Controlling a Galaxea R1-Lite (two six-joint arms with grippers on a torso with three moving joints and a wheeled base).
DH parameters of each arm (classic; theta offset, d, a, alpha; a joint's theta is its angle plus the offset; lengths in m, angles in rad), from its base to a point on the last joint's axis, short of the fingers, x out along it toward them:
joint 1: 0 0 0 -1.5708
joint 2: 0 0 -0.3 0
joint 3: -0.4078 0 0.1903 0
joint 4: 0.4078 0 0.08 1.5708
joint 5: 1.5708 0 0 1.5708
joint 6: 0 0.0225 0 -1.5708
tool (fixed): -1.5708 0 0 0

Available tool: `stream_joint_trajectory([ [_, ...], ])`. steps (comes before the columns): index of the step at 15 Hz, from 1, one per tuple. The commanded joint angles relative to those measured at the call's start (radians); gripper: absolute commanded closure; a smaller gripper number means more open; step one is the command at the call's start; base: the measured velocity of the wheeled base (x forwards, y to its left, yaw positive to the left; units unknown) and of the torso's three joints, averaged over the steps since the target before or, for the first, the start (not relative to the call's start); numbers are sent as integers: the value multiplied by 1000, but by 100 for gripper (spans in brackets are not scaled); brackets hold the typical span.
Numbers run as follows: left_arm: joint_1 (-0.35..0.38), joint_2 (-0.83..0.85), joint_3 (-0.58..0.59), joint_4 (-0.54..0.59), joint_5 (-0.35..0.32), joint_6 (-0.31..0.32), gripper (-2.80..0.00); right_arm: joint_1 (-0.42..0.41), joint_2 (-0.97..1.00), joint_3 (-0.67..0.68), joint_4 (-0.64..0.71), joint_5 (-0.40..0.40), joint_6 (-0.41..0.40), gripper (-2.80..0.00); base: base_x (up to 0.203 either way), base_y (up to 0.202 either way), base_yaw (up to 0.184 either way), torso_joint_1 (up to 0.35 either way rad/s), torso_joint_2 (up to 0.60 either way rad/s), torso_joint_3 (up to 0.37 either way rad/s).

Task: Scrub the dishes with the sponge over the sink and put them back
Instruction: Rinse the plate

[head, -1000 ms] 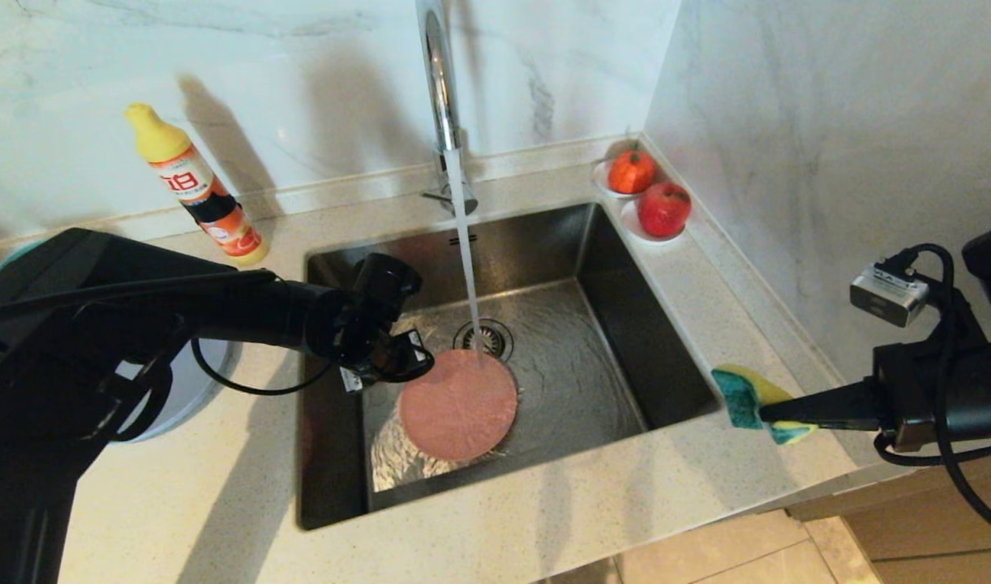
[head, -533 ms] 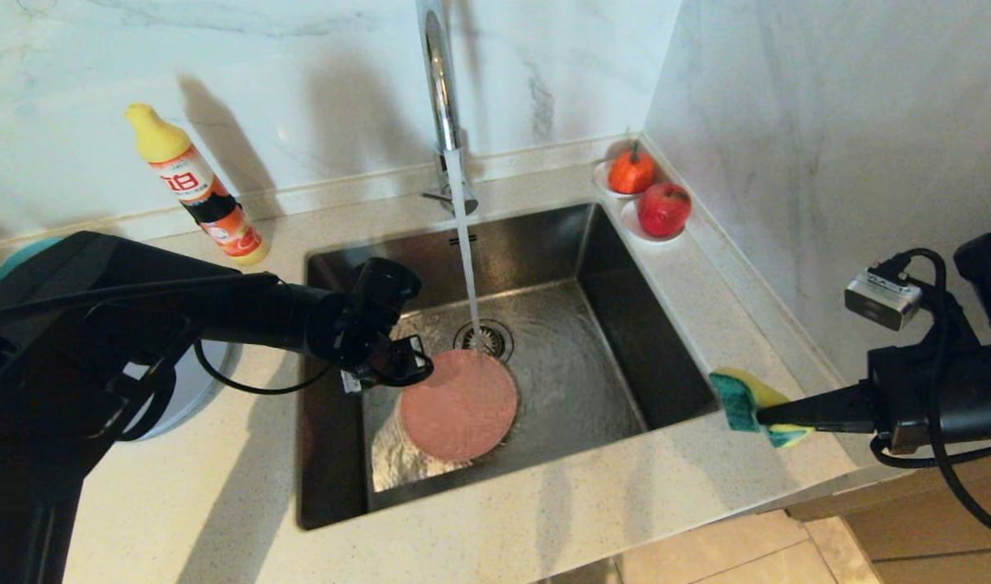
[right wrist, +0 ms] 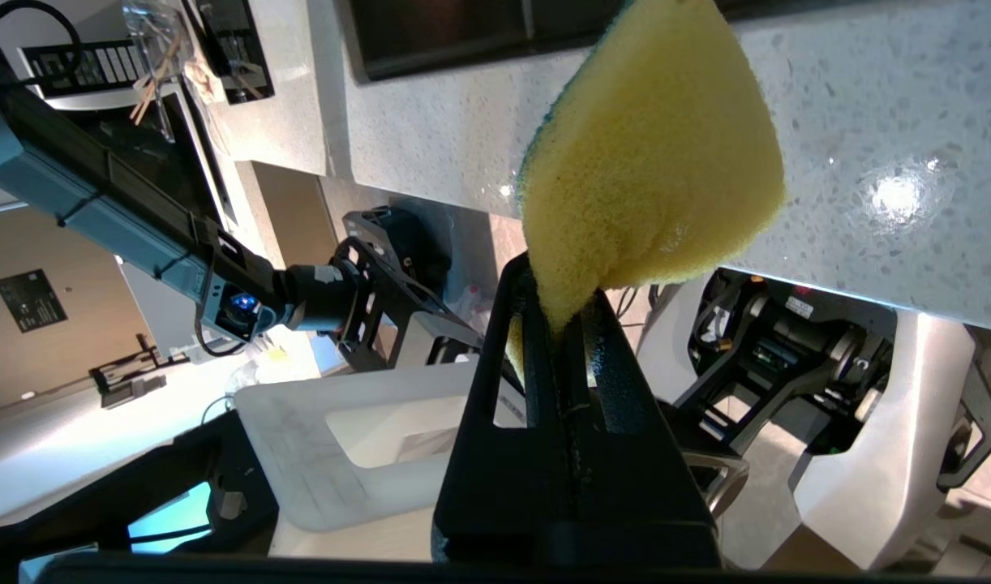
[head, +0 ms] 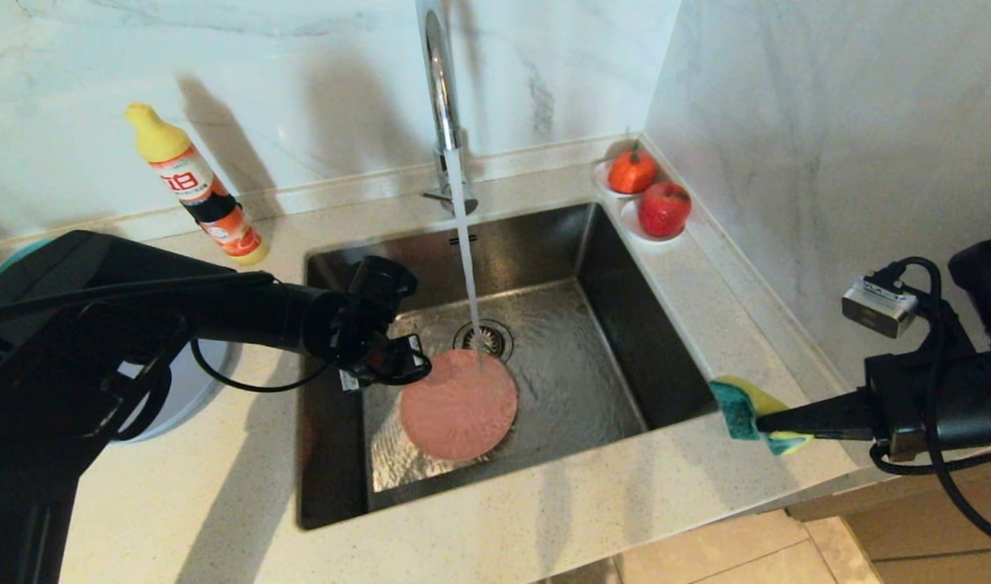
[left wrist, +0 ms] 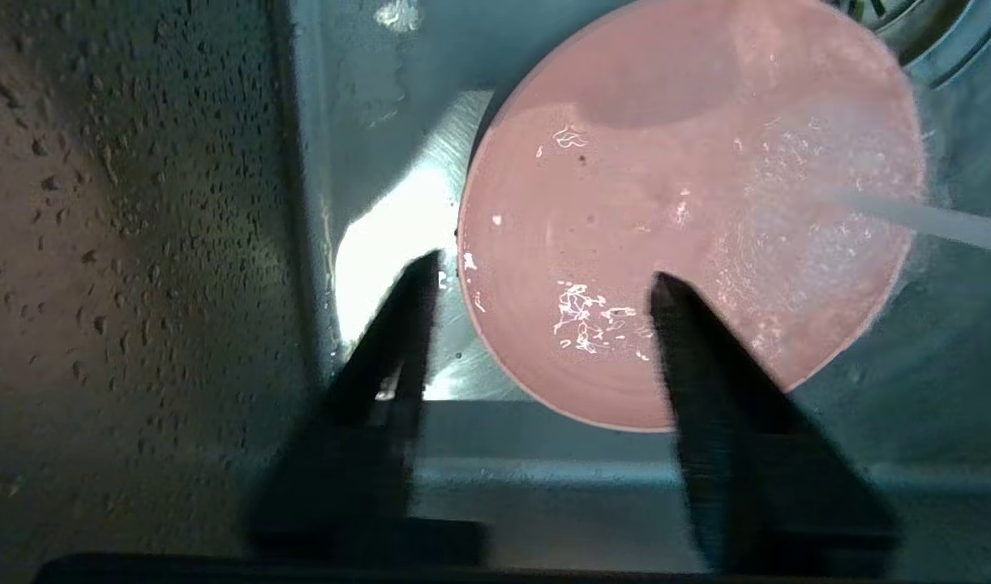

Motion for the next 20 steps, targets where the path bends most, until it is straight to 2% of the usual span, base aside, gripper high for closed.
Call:
stream_joint_trajectory([
  [1,0,10,-10,-1,1,-8,-280,0,0,3,2,4,-1,0,0,0,0,0,0,0],
  [11,1,29,-38,-4,1,-8,-280,0,15,8,2,4,-1,0,0,0,0,0,0,0],
  [20,30,149,-141,-4,1,-6,-280,-1,31,12,0,3,-1,0,0,0,0,0,0,0],
])
